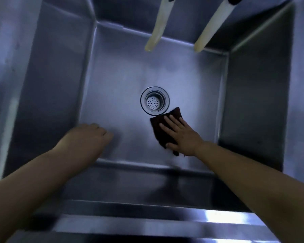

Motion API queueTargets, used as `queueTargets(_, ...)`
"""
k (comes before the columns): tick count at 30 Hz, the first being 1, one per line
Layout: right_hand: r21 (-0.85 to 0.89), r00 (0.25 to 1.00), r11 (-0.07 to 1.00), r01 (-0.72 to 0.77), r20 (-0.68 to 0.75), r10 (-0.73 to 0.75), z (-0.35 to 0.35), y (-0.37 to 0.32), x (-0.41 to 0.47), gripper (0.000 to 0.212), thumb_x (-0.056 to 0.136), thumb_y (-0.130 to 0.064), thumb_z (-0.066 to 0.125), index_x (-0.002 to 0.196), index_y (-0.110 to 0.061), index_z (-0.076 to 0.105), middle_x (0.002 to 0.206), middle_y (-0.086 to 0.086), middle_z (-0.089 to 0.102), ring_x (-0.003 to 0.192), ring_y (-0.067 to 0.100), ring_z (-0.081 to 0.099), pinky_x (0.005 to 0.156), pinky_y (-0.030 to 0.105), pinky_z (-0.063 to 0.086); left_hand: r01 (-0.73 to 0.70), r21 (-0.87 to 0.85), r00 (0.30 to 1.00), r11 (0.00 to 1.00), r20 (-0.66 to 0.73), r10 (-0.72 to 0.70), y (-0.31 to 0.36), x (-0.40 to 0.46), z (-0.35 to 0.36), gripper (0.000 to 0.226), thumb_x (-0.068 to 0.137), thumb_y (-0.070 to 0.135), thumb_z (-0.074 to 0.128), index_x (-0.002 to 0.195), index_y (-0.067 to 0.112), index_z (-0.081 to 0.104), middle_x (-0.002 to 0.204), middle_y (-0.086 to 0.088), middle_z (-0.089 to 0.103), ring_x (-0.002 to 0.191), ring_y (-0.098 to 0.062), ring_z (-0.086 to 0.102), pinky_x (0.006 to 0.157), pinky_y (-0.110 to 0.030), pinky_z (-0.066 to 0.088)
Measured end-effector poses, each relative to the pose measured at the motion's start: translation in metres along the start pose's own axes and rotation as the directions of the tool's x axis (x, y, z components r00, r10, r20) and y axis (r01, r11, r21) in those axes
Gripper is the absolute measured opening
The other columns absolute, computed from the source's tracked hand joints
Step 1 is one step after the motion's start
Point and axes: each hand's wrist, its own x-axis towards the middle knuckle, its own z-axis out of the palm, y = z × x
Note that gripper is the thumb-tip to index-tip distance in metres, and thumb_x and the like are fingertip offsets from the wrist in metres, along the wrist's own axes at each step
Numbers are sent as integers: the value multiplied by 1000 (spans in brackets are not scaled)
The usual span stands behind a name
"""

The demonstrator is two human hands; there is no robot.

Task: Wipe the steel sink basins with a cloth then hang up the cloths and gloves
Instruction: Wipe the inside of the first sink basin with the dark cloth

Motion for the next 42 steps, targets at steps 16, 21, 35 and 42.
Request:
queueTargets(16,-368,972,901,-229,-141,189,-132,93,-161,37,86,-33,39,79,-17,72,78,6,69,83,27,63,113,39,24,-437,199,888,877,-60,456,122,207,59,61,99,42,28,149,28,-4,158,-3,-10,144,-26,-13,110,-54,-17)
queueTargets(21,-338,971,912,-232,-134,198,-133,93,-158,46,85,-42,29,78,-22,70,77,0,68,82,24,59,109,38,22,-641,245,752,727,10,660,143,179,91,62,95,49,35,148,34,8,157,-7,4,141,-33,-9,105,-62,-21)
queueTargets(35,-308,966,926,-219,-204,161,-116,107,-153,47,89,-48,30,69,-23,64,66,-3,61,78,21,55,110,39,24,-678,223,703,700,-80,706,210,291,53,58,91,55,13,146,38,7,153,9,-5,141,-24,-15,102,-57,-26)
queueTargets(42,-260,949,942,-214,-285,137,-112,111,-153,45,89,-43,34,67,-18,64,63,1,61,73,25,54,106,38,27,-598,211,741,773,-221,634,182,332,25,58,91,55,25,146,37,16,155,6,5,145,-25,5,111,-57,-12)
